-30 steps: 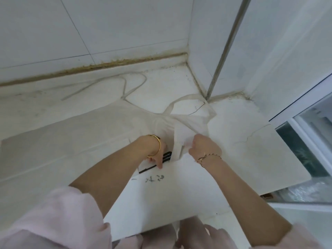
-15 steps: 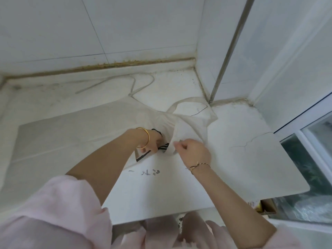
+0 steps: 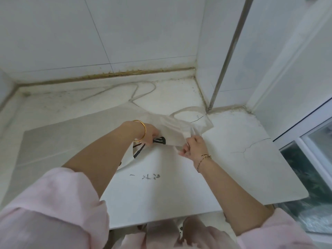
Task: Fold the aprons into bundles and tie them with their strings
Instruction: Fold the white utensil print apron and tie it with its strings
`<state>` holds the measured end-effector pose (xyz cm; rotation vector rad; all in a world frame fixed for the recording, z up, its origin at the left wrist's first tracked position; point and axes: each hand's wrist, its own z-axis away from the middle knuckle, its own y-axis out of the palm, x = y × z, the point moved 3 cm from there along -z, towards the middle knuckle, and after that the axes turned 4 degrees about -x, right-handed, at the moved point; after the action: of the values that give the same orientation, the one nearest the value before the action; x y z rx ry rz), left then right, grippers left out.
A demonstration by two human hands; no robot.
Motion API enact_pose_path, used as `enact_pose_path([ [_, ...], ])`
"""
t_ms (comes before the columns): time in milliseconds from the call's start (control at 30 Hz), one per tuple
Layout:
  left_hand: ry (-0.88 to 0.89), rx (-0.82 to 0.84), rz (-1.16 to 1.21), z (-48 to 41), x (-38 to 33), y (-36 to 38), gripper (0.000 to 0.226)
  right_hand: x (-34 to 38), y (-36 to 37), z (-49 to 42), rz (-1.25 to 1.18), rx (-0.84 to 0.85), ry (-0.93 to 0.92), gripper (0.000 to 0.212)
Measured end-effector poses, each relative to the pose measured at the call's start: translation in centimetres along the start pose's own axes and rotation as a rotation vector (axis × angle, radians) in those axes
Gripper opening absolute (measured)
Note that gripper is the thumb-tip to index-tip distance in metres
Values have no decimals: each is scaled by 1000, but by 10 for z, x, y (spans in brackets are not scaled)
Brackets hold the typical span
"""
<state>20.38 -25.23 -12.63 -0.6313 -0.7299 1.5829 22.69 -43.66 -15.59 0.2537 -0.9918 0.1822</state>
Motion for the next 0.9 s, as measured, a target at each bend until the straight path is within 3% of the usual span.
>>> enact_pose_path([
  [67, -27, 28, -72, 3, 4, -4, 14, 22, -18, -3, 330, 71, -50, 26],
  [167, -56, 123, -212, 10, 6, -8, 9, 48, -41, -18, 1200, 225, -149, 13],
  [233, -65, 199, -329, 14, 6, -6, 9, 64, -54, -30, 1665, 93, -155, 7],
  [300, -70, 266, -432, 18, 4, 0, 6, 84, -63, -38, 1817, -164, -187, 26],
  [400, -62, 345, -435, 19, -3, 11, 16, 118, -62, -47, 1841, -432, -299, 34],
  [533, -43, 341, -400, 19, -23, 27, 24, 156, -43, -63, 1454, -429, -402, 21],
  [600, -44, 334, -389, 16, -31, 37, 24, 168, -26, -67, 1162, -328, -546, 24],
  [667, -51, 367, -337, 11, -34, 45, 26, 166, -3, -64, 906, -19, -635, 54],
  [733, -70, 393, -200, 9, -34, 45, 30, 150, 5, -65, 822, 149, -563, 73],
  [800, -62, 335, 82, 3, -36, 38, 23, 128, -8, -68, 753, 59, -428, 59],
  [900, -23, 23, 398, -8, -43, 13, 7, 88, -38, -63, 850, -210, -374, 24],
])
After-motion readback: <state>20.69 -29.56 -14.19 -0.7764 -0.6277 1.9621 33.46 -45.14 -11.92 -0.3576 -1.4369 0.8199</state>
